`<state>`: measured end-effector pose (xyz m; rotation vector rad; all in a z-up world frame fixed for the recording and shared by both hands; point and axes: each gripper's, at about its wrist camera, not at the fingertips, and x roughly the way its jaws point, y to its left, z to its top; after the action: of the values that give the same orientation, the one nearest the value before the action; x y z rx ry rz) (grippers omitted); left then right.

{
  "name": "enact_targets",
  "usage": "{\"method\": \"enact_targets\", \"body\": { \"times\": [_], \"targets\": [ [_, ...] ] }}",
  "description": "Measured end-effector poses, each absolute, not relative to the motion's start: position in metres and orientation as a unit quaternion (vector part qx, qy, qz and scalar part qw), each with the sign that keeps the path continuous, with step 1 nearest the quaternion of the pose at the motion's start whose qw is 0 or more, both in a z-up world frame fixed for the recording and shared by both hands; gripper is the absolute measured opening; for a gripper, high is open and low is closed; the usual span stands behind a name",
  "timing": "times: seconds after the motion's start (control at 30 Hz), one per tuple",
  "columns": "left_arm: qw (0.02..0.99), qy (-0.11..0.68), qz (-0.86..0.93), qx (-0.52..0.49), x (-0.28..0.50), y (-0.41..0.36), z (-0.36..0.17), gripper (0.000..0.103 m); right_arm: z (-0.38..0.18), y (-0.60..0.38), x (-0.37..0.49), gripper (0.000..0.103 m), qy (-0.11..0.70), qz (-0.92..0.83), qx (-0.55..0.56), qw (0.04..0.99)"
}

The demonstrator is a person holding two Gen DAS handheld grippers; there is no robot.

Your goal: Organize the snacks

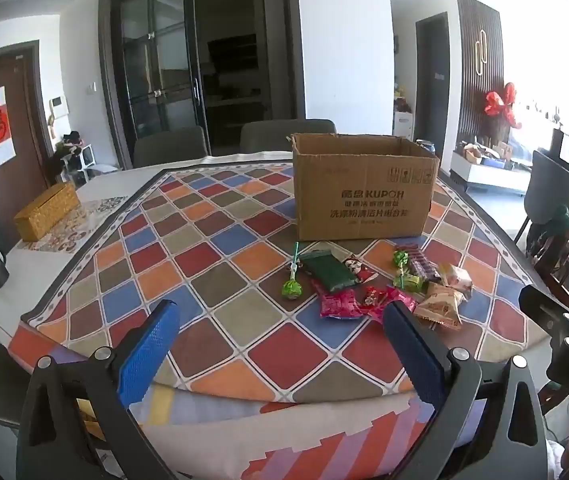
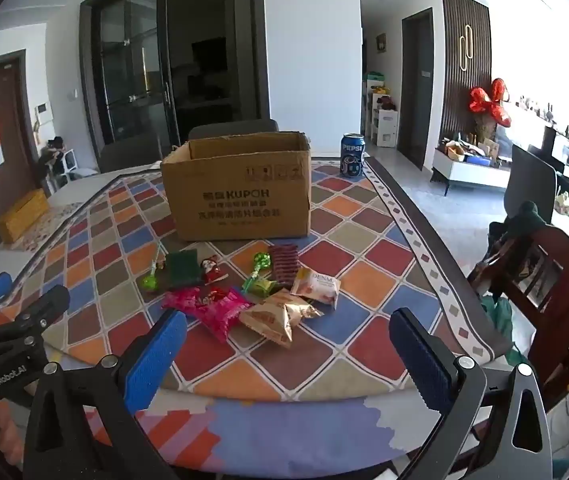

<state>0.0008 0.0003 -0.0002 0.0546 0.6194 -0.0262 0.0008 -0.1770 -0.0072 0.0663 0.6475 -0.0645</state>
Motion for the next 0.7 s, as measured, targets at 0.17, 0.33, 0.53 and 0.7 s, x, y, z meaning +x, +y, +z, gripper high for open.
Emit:
{"method": "enact_targets", "body": {
  "times": [0.17, 0.33, 0.53, 0.7],
  "targets": [
    [0.954, 0.298, -0.011, 0.03, 0.0001, 0.0002, 0.0, 0.103, -0.0071, -0.1773, 0.0008, 0.102, 0.315, -0.034, 0.03, 0.948],
    [0.954, 0.296, -0.01, 0.031, 0.0008, -0.0021, 0.0027, 0.103, -0.0059, -0.1772, 0.0, 0.102, 0.311, -0.034, 0.028, 0.949],
    [0.955, 0.294, -0.008, 0.031, 0.0017, -0.0012, 0.0035, 0.103, -0.0062, -0.1773, 0.003, 0.102, 0.312, -0.034, 0.027, 0.949],
    [0.956, 0.291, -0.009, 0.031, 0.0008, -0.001, 0.0037, 0.103, -0.0055, -0.1776, -0.001, 0.102, 0.31, -0.034, 0.027, 0.95]
  ]
}}
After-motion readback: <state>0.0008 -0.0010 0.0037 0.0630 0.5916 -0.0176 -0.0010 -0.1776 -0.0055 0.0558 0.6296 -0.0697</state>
